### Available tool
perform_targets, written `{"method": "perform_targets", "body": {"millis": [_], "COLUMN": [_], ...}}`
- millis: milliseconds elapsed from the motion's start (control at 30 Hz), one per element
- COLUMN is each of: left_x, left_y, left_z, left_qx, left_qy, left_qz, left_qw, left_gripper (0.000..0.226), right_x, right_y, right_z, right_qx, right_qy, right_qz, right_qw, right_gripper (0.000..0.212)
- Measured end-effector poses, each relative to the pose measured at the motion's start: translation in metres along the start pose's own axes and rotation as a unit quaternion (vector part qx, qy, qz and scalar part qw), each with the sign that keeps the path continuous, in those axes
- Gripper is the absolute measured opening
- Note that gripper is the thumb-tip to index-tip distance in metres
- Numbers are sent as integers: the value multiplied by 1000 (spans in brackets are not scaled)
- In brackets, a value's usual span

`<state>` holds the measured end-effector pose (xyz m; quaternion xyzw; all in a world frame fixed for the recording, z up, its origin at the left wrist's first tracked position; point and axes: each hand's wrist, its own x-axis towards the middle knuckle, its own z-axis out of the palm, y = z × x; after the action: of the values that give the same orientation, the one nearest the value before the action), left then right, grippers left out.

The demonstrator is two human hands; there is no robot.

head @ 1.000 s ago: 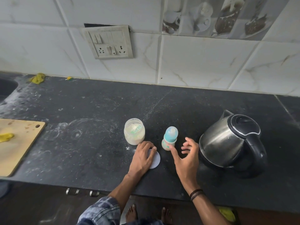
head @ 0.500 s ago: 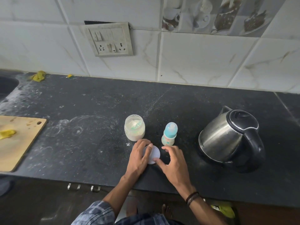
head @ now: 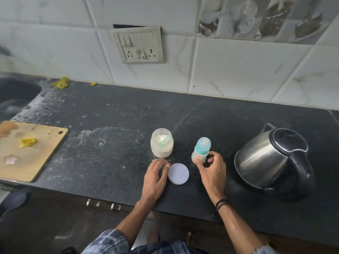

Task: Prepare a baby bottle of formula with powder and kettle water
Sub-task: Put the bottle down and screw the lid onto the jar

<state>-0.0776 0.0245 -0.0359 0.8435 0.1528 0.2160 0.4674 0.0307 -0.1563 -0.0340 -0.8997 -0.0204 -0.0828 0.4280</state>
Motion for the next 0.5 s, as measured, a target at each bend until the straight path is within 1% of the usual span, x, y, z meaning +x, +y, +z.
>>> {"method": "perform_targets", "body": {"millis": [33, 133, 167, 300, 400, 433, 500], "left_x": [0, -1, 0, 7, 17, 21, 29], "left_y": [0, 1, 2, 6, 8, 8, 7], "left_z": [-1, -6, -7, -12, -15, -16, -19], "left_qx": [-6, -45, -59, -115, -125, -125, -122], "left_qy": [12, 49, 62, 110, 104, 98, 86], "left_qz": [-1, -10, -14, -41, -65, -71, -77], "left_qw": [1000, 998, 996, 986, 985, 985, 986], "left_gripper": [21, 6, 11, 44, 70, 78, 90], "right_x": [0, 0, -1, -12, -33, -40, -51], "right_y": [0, 1, 1, -3, -6, -6, -6], "right_z": [0, -1, -1, -4, -2, -1, 1], "right_qx": [-2, -10, -11, 10, 22, 21, 16], "right_qy": [2, 1, 1, -10, -67, -92, -144], "right_qz": [0, 0, 2, 24, 18, 2, -34], "right_qw": [1000, 1000, 1000, 1000, 997, 996, 989], "right_gripper": [52, 49, 49, 45, 43, 46, 62]}}
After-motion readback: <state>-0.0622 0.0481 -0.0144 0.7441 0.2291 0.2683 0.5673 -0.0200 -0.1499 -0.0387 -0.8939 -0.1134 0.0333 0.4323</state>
